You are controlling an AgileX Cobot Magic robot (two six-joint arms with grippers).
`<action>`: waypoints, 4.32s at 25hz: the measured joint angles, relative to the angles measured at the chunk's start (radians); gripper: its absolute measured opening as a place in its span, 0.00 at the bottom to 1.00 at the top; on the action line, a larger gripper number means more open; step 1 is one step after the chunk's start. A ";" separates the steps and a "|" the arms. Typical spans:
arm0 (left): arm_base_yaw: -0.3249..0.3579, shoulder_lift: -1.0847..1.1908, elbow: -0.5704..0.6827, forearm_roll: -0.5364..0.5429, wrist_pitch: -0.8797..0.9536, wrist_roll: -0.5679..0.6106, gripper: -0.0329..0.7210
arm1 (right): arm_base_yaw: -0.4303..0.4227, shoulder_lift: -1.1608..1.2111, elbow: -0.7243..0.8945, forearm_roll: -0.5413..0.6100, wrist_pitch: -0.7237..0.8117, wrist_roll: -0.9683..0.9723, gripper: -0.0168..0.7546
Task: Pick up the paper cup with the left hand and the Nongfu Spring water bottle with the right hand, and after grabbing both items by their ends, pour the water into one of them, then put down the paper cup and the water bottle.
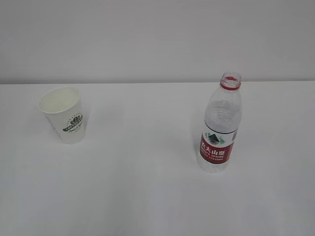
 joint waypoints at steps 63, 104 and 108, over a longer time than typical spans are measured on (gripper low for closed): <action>0.000 0.153 -0.018 -0.006 -0.251 0.000 0.64 | 0.000 0.158 -0.093 0.062 -0.240 0.000 0.78; 0.000 0.765 -0.018 -0.006 -0.981 0.000 0.64 | 0.000 0.686 -0.093 0.085 -0.921 0.000 0.78; 0.000 0.773 -0.018 -0.006 -0.991 0.000 0.64 | 0.000 0.714 -0.093 0.085 -1.028 0.000 0.78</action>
